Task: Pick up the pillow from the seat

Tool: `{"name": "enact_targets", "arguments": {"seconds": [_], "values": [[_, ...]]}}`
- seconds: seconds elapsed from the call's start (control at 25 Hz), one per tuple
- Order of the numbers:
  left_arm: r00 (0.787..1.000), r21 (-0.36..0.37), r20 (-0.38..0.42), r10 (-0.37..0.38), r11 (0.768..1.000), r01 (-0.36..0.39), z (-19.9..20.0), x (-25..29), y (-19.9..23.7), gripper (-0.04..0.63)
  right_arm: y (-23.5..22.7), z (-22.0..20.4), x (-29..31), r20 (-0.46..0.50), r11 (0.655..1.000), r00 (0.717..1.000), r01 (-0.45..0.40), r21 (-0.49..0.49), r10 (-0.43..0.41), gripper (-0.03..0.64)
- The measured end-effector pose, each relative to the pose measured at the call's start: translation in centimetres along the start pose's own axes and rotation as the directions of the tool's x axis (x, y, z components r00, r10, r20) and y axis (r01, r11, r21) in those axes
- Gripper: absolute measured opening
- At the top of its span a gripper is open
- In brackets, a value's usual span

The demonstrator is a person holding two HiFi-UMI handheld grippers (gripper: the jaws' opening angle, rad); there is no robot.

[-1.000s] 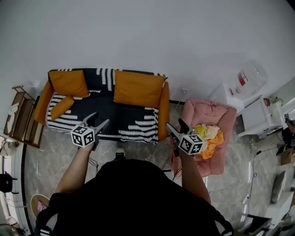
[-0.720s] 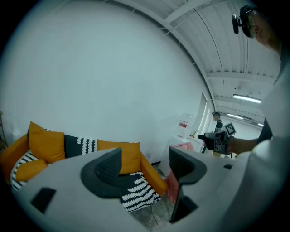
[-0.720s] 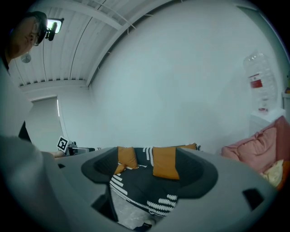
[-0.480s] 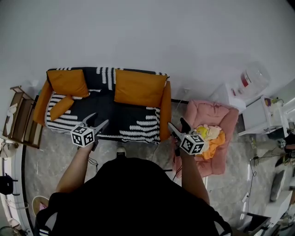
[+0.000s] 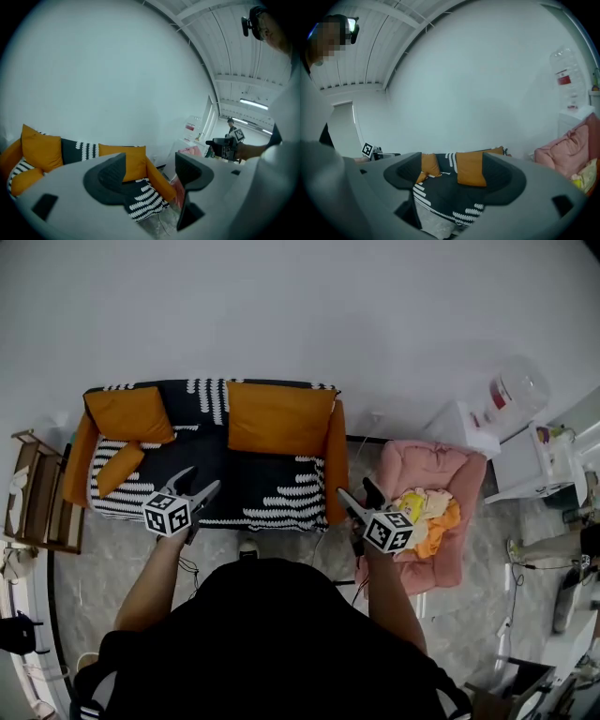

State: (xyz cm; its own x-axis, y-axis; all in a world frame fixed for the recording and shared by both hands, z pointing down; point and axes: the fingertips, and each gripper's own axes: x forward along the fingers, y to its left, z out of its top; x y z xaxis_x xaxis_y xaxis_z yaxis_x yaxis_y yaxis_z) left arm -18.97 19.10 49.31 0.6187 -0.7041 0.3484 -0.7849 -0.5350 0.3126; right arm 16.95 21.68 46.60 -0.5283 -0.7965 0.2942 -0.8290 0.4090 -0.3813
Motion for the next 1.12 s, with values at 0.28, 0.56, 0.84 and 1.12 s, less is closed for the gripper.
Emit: {"name": "enact_targets", "arguments": {"seconds": [0.28, 0.56, 0.84, 1.12], "values": [[1.0, -0.011, -0.02, -0.023, 1.0, 0.023, 0.6, 2.4, 2.2, 0.336, -0.5, 0.1, 2.6, -0.012, 0.999, 1.0, 0.012, 0.031, -0.012, 0.393], [0.999, -0.012, -0.029, -0.046, 0.999, 0.045, 2.0, 4.1, 4.7, 0.334, 0.4, 0.2, 5.8, -0.027, 0.999, 1.0, 0.003, 0.04, -0.002, 0.393], [0.996, 0.0, -0.039, -0.075, 0.997, 0.075, 3.7, 5.6, 7.5, 0.335, 1.4, 0.1, 9.0, -0.045, 0.999, 0.999, 0.004, 0.051, -0.002, 0.393], [0.994, -0.005, -0.042, -0.103, 0.995, 0.103, 4.9, 6.4, 10.8, 0.334, 2.9, 0.8, 11.8, -0.048, 0.999, 0.999, 0.009, 0.041, -0.007, 0.393]]}}
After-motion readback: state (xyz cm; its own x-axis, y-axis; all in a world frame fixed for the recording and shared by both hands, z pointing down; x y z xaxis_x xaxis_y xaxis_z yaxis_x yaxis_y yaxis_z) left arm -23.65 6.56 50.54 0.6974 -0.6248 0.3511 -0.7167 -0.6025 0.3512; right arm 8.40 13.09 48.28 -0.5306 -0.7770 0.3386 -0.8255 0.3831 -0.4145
